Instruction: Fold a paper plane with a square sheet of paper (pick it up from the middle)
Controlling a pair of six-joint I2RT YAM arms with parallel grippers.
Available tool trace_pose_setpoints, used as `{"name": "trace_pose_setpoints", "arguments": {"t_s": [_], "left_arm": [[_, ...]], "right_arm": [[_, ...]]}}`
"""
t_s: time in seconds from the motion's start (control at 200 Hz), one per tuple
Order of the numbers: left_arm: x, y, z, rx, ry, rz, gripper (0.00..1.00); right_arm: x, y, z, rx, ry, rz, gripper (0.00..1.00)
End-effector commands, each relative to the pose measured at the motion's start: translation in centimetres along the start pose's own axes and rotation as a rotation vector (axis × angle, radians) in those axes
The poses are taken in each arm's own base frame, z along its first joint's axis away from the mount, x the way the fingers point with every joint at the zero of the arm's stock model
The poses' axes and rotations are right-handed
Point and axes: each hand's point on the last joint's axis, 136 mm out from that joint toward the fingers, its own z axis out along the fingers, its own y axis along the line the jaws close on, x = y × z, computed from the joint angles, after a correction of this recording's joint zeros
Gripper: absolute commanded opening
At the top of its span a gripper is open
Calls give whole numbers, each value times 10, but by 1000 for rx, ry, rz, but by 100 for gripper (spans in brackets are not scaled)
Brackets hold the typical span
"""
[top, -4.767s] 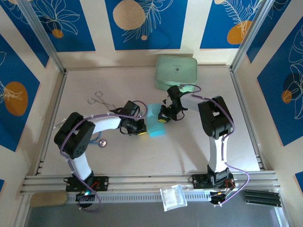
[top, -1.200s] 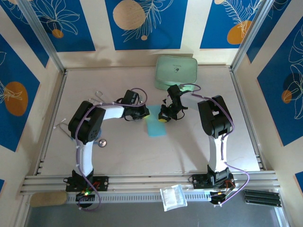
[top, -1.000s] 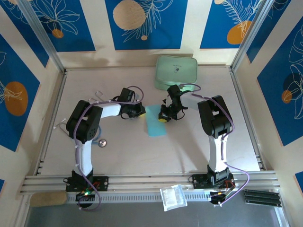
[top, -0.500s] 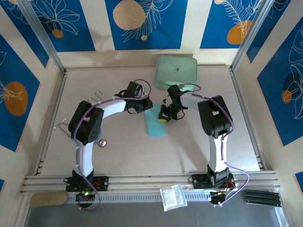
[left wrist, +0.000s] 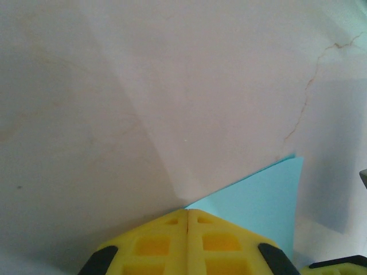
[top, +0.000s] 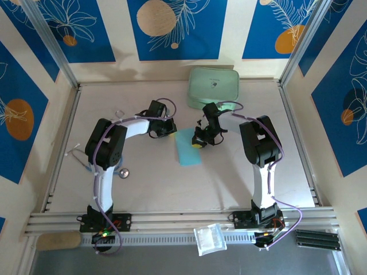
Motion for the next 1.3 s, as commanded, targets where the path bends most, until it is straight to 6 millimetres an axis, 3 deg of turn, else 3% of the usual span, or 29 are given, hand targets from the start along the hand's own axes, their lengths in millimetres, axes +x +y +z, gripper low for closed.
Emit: {"name": "trace_pose_setpoints", "arguments": {"t_s": [0.0, 0.09, 0.175, 0.355, 0.47, 0.675, 0.845, 1.07, 1.296], "left_arm": [[-8, 48, -3, -132, -7, -17, 6], [-14, 51, -12, -164, -4, 17, 5], [-22, 39, -28, -166, -16, 59, 6], [-34, 3, -66, -100, -71, 106, 6], [-28, -14, -75, -22, -77, 97, 6], [5, -33, -56, 94, -2, 75, 7], [19, -23, -41, 73, 37, 47, 7], [32, 0, -27, 16, 70, -10, 6], [38, 14, -16, -9, 81, -40, 5]], "right_arm": [[23, -112, 26, 386, 68, 129, 1], [21, -109, 25, 382, 66, 121, 1], [19, -97, 20, 348, 75, 113, 1], [2, -56, 10, 295, 49, -42, 1], [-4, -25, 10, 209, 64, -163, 2], [-4, 11, 16, 111, 114, -370, 2], [-1, 29, 14, 30, 145, -490, 2], [-15, 39, 12, 1, 128, -526, 2], [-19, 73, -3, -127, 90, -556, 3]]}}
